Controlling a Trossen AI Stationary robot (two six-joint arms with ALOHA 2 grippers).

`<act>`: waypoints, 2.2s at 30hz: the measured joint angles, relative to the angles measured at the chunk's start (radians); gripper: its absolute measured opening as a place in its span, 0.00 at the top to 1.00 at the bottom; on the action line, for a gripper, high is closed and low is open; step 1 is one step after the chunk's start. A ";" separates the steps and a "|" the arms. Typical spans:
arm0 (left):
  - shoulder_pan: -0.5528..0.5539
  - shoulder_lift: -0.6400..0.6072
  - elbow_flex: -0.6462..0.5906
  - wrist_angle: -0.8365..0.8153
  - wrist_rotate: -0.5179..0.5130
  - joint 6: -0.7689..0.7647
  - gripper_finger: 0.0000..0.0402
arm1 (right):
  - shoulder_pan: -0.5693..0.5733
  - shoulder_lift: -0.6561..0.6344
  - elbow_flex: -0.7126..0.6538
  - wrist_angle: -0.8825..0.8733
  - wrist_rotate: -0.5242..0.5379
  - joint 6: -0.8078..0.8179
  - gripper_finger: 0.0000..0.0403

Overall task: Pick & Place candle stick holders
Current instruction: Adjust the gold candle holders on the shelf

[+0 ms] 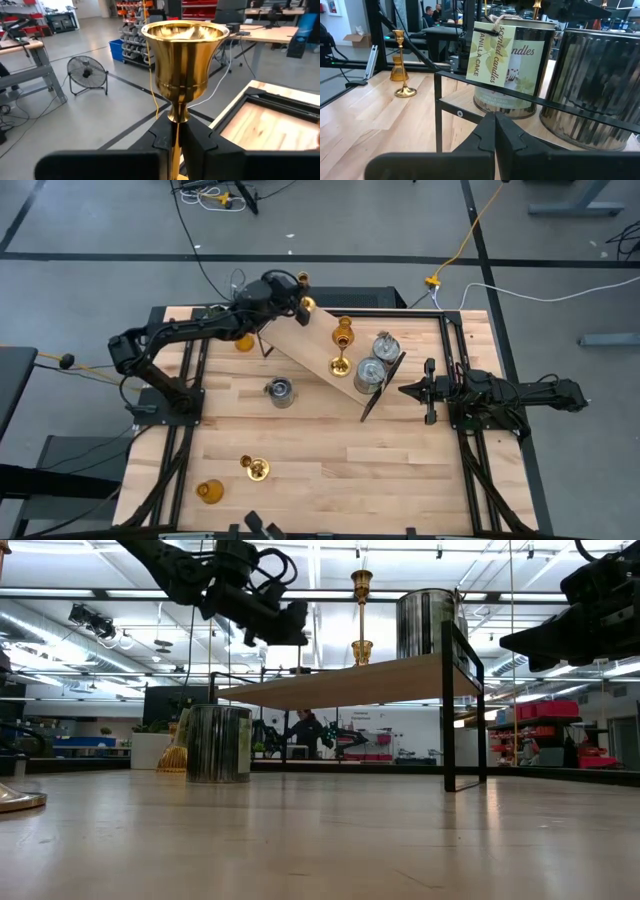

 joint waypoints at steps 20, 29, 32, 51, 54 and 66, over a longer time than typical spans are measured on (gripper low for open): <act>0.012 0.009 -0.001 -0.062 -0.016 0.033 0.92 | 0.000 0.000 0.000 0.000 0.000 0.000 0.99; 0.046 0.019 -0.001 -0.059 -0.031 -0.027 0.93 | 0.000 0.000 0.000 0.000 0.000 0.000 0.99; 0.050 0.019 -0.001 -0.059 -0.034 -0.027 0.91 | 0.000 0.000 0.000 0.000 0.000 0.000 0.99; 0.049 0.019 -0.001 -0.062 -0.039 -0.029 0.90 | 0.000 0.000 0.000 0.000 0.000 0.000 0.99; 0.049 0.019 -0.001 -0.062 -0.041 -0.030 0.91 | 0.000 0.000 0.000 0.000 0.000 0.000 0.99; 0.049 0.019 -0.001 -0.062 -0.041 -0.030 0.90 | 0.000 0.000 0.000 0.000 0.000 0.000 0.99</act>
